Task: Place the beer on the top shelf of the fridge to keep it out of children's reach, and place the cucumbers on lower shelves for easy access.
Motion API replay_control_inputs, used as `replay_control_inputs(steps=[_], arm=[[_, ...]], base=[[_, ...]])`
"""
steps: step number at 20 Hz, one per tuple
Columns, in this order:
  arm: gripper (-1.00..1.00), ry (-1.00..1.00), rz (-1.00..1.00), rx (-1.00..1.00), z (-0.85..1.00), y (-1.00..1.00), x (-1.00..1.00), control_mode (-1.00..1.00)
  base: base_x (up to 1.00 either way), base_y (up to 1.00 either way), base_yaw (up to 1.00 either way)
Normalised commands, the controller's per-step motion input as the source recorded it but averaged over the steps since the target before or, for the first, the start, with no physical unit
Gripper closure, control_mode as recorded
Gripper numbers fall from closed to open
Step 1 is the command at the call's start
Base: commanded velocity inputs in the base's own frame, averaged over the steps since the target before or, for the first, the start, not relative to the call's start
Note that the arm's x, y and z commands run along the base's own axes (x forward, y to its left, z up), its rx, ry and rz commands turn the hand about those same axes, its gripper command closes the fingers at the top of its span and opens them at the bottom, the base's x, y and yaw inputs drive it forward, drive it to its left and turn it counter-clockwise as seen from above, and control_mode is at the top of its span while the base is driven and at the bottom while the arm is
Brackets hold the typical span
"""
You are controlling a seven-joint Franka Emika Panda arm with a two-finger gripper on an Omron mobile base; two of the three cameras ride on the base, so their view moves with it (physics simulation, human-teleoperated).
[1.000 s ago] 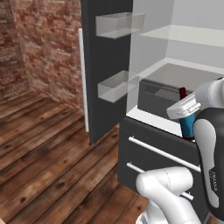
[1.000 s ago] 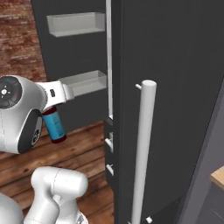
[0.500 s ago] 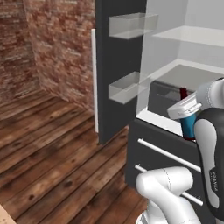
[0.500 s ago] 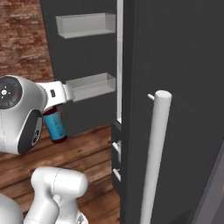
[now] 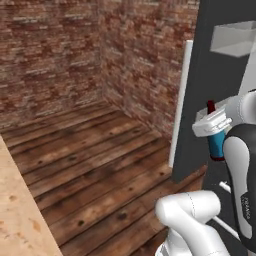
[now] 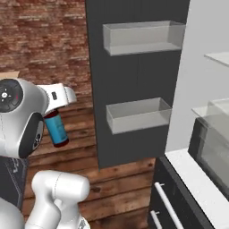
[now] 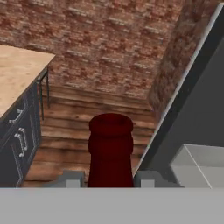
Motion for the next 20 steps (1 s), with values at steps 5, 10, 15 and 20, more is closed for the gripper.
replay_control_inputs(steps=[5,10,15,20], arm=[[1.00,0.00,0.00,0.00,0.00,0.00,0.00,1.00],[1.00,0.00,0.00,0.00,0.00,0.00,0.00,1.00],[1.00,0.00,0.00,0.00,0.00,0.00,0.00,1.00],[1.00,0.00,0.00,0.00,0.00,0.00,0.00,1.00]], base=[[0.43,0.20,-0.04],[0.11,0.01,-0.48],[0.01,0.01,-0.74],[0.00,0.10,-0.85]])
